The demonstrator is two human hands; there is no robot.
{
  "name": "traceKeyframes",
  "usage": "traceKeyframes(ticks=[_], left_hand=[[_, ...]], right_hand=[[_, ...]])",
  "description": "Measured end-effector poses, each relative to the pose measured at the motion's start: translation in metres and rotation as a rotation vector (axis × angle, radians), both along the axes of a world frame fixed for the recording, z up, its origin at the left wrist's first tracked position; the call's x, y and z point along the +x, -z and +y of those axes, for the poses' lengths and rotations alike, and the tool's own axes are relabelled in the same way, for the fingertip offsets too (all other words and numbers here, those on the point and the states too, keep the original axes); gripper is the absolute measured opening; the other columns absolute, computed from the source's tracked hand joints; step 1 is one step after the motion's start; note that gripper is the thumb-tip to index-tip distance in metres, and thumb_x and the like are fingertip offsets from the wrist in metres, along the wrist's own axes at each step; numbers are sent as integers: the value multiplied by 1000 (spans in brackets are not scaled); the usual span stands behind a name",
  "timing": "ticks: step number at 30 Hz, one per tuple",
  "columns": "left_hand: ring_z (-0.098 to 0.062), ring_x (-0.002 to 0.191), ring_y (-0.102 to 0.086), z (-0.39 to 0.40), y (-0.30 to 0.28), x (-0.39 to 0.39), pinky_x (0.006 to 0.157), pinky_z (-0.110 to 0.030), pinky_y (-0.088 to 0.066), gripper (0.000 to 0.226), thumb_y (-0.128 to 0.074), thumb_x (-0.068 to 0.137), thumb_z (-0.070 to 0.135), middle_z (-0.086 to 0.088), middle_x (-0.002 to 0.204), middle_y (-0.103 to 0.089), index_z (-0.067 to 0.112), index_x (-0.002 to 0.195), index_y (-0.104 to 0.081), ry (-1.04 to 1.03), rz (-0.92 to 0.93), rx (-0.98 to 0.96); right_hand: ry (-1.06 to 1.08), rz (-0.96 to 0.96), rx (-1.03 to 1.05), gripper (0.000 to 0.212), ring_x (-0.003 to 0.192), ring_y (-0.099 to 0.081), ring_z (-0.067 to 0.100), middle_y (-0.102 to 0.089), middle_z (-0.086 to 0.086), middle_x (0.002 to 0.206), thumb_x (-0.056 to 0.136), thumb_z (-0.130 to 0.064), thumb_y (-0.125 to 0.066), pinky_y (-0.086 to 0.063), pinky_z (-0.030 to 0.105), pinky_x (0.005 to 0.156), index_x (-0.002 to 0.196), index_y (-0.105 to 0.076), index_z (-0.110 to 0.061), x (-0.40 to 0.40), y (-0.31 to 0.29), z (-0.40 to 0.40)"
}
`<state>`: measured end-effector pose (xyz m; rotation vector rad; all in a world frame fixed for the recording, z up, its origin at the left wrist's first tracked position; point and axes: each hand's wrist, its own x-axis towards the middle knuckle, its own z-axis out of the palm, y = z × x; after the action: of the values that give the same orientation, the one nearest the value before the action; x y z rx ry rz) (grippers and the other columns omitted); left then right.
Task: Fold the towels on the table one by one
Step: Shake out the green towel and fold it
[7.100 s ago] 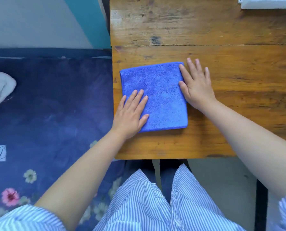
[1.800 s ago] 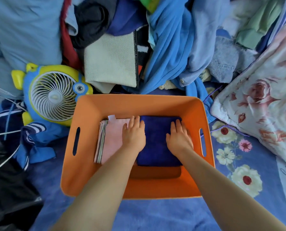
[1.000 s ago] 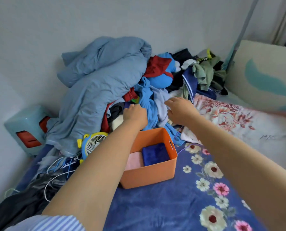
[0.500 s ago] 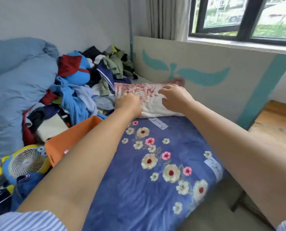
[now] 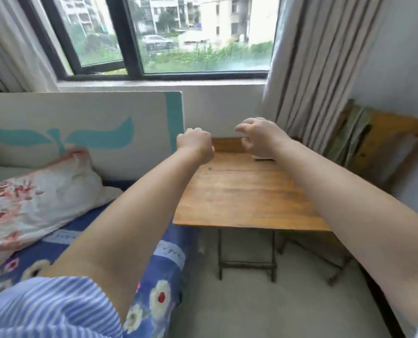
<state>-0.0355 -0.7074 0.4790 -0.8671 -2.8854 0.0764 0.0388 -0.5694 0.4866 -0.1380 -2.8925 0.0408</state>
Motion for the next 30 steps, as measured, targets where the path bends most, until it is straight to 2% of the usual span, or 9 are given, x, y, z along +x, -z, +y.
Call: traceKeyframes(ticks=[7,11,19,24,27,30], left_hand=[[-29,111,-51,227,-7,19,75,-32,-38,31,-41,88,14,-11,119,-56,11,112,-60,225,8,50],[-29,103,-54,316,-2,18,69,-31,-37,30,-40,85,9,-11,112,-60,10,105,-62,324,15,87],[-31,104,-51,461,18,-27,71,-32,-35,26,-42,85,8,-12,112,-58,7,103,-61,461,-61,9],[-25,83,-43,535,39,-60,67,-33,-34,20,-43,87,10,-10,104,-56,7,96,-61,553,-107,-46],[-25,79,-43,585,64,-73,66,-33,-37,21,-43,86,8,-11,102,-56,8,97,-60,611,-143,-96],[-27,85,-50,623,100,-74,66,-34,-38,25,-41,88,11,-12,108,-58,8,103,-61,679,-220,-144]], right_hand=[[206,10,-44,38,123,-43,27,-49,10,134,91,-12,-39,-38,40,102,128,-47,-10,53,-11,203],[269,11,-113,39,125,-43,27,-48,12,135,92,-12,-41,-39,37,101,130,-46,-9,66,-5,292],[493,-9,-210,38,124,-44,29,-48,14,136,91,-11,-41,-39,36,97,128,-49,-9,61,34,439],[665,3,-265,36,121,-47,29,-51,13,132,91,-11,-43,-39,36,98,125,-52,-8,61,61,505],[772,-6,-316,35,119,-49,30,-53,15,129,91,-12,-45,-40,34,95,124,-53,-7,61,87,542],[826,-47,-371,34,117,-50,29,-54,14,127,91,-11,-45,-40,32,93,123,-54,-7,65,118,568]])
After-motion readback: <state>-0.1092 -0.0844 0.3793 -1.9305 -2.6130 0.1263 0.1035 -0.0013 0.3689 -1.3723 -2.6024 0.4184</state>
